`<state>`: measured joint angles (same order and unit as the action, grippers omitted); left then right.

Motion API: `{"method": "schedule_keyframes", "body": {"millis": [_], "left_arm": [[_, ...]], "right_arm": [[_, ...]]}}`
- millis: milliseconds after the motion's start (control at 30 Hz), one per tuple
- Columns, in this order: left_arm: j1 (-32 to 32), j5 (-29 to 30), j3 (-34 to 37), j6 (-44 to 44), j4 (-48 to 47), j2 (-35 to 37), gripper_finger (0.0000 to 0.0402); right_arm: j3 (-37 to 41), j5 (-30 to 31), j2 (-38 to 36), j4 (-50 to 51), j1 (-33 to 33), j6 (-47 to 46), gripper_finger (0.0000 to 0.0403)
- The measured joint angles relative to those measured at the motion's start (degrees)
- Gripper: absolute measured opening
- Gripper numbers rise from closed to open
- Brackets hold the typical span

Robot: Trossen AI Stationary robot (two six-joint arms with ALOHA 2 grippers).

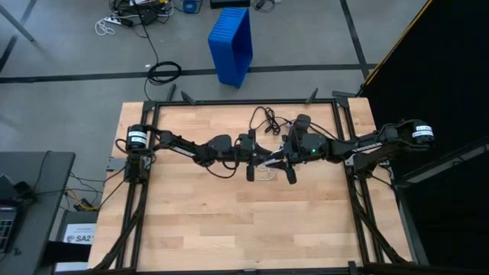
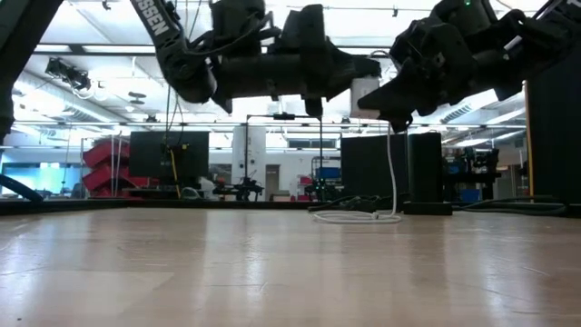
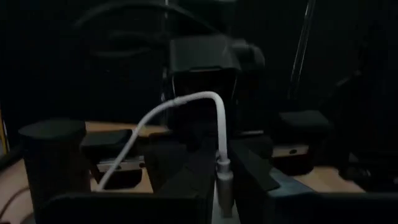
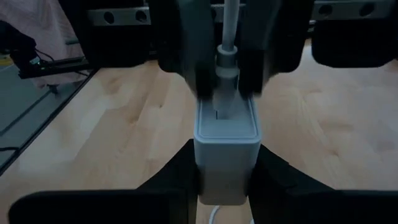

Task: Insert USB
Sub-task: Insert the white charger cable into the white charger adapter

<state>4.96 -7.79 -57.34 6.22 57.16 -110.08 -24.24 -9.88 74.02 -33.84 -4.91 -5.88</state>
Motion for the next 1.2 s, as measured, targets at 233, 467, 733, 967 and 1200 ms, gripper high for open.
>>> {"method": "schedule_keyframes", "body": {"millis": [233,467,733,967,1200], "left_arm": [[-0.01,0.02,-1.38,-1.36,-2.42,0.00,0.0020],[0.03,-0.61,-1.38,-1.42,-1.64,-0.05,0.0007],[0.30,-1.33,-1.36,-1.35,-1.95,-0.13,0.0019],[0.34,-2.47,-1.36,-1.40,-2.74,-0.11,0.0005],[0.34,-0.86,-1.38,-1.33,-1.52,0.07,0.0002]], "right_arm": [[-0.01,0.02,0.00,0.91,0.00,0.01,0.0067],[-0.10,-0.05,-0.08,1.86,0.00,-0.17,0.0067],[-0.16,-0.36,-0.11,3.15,-0.14,-0.54,0.0067],[-0.16,-0.20,-0.07,3.31,-0.13,-0.52,0.0067],[-0.04,0.23,-0.02,-0.19,-0.17,-0.59,0.0067]]}}
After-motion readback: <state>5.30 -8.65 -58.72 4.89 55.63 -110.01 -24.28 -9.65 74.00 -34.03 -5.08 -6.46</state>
